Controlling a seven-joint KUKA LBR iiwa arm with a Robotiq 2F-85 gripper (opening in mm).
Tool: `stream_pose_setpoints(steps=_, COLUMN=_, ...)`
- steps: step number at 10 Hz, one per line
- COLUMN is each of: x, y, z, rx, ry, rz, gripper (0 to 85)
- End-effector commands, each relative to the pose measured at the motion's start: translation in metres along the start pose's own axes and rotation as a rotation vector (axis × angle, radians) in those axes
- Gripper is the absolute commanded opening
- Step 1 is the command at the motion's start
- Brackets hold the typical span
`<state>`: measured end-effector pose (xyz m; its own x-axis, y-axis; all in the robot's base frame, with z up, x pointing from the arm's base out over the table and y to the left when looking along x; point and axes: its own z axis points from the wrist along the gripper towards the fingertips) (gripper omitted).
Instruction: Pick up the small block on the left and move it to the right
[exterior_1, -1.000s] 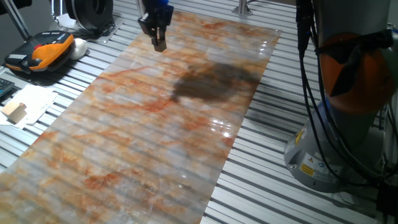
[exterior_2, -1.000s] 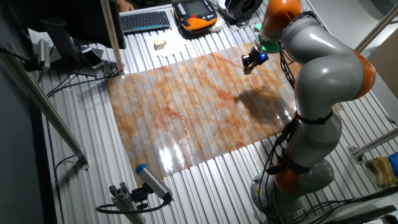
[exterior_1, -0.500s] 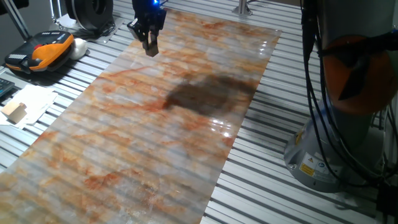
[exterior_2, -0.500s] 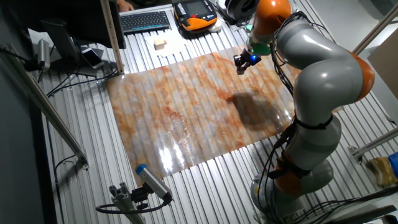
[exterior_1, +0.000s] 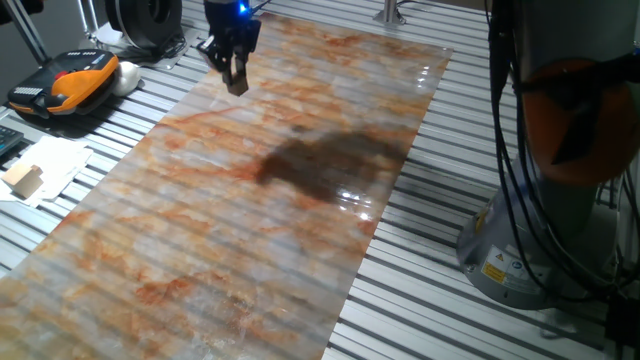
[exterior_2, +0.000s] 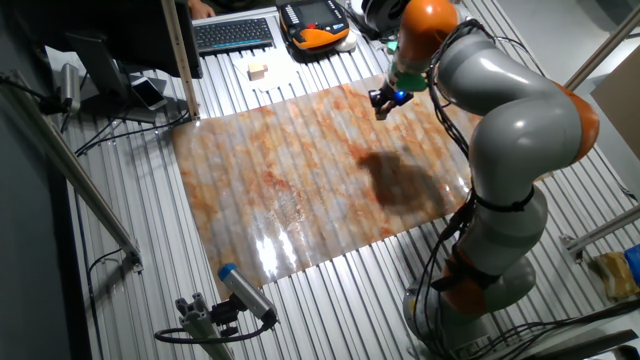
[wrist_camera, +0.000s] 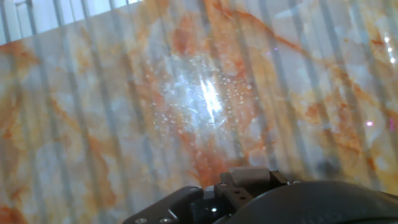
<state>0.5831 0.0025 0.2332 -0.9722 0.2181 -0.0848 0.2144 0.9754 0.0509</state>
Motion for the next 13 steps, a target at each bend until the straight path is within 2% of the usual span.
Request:
stream_pose_setpoints(steps=1, x=0.001, y=0.007, z=0.001, rx=0.001, ry=-0.003, rz=0.009, gripper=0.0)
stream_pose_setpoints(steps=8, x=0.012, y=0.073, z=-0.008, rx=0.029, ry=0.003, rz=0.113, gripper=0.0)
stream_pose_setpoints(steps=9, x=0.015, y=0.079, z=-0.004, rx=0.022, ry=-0.008, rz=0.119, gripper=0.0)
stream_pose_setpoints(steps=10, x=0.017, y=0.083, z=0.000, rx=-0.016, ry=-0.032, rz=0.086, gripper=0.0)
stream_pose_setpoints(steps=11, x=0.017, y=0.086, z=0.003, rx=-0.034, ry=-0.040, rz=0.055, gripper=0.0)
stream_pose_setpoints(steps=13, x=0.017, y=0.090, z=0.008, rx=-0.031, ry=-0.049, rz=-0.017, gripper=0.0)
